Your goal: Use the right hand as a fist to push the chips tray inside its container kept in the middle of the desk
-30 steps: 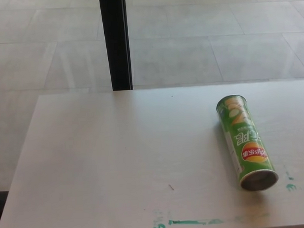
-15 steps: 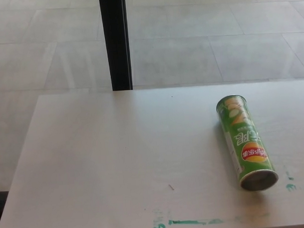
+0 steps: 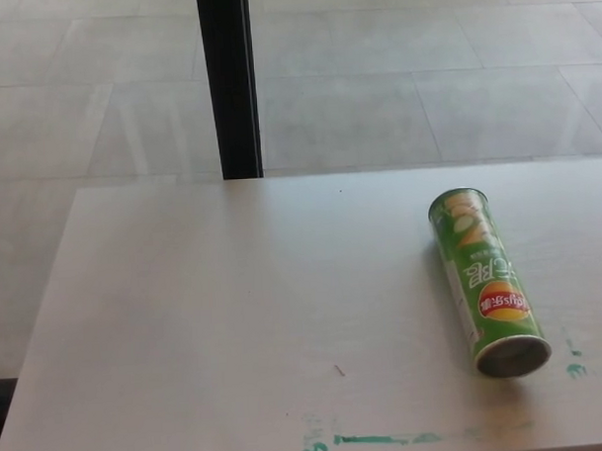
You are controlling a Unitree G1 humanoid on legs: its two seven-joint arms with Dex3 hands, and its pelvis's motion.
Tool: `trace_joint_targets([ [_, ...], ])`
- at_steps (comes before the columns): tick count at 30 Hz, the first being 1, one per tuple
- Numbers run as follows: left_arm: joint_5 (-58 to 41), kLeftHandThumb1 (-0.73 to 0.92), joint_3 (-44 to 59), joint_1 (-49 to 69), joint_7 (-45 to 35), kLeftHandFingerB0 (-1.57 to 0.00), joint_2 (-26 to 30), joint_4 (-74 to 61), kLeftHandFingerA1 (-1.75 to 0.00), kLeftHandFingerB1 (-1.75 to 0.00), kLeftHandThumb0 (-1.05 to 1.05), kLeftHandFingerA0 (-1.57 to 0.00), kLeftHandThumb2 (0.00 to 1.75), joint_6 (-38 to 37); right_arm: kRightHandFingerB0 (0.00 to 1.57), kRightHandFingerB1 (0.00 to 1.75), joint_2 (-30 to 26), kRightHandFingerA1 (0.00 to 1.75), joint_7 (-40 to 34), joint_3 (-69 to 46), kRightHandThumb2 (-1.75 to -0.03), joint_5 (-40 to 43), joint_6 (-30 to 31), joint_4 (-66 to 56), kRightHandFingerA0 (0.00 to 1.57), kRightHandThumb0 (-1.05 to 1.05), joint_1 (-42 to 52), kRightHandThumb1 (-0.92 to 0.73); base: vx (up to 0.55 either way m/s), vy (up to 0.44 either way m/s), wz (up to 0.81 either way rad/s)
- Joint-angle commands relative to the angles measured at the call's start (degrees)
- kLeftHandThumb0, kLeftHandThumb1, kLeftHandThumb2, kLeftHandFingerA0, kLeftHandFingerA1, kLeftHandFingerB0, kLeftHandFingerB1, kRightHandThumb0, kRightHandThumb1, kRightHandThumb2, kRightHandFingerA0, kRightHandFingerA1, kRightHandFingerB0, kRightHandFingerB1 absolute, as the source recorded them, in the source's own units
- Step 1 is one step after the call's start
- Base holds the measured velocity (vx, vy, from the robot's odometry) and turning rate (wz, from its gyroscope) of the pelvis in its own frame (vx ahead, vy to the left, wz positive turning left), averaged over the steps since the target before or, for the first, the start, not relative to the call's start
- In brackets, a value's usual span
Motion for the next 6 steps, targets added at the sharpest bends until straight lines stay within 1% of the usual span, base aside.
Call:
trace_joint_targets([
  [1,0.17,0.79,-0.29,0.3,0.26,-0.35,0.79,0.05,-0.53,-0.41,-0.64,-0.46,0.64,-1.23,0.51,0.46,-0.14,0.85,-1.73,2.58,-0.62,3.48,-1.5,-0.09,0.74,-0.45,0.53,-0.75,0.0,0.0,0.0],
  [6,0.43,0.78,-0.68,0.16,0.75,-0.36,0.89,0.23,-0.52,-0.4,-0.65,-0.48,0.63,-0.71,0.5,0.46,-0.55,0.85,-2.27,4.75,-0.62,4.03,-2.29,0.01,0.74,-0.46,0.97,-0.75,0.0,0.0,0.0],
])
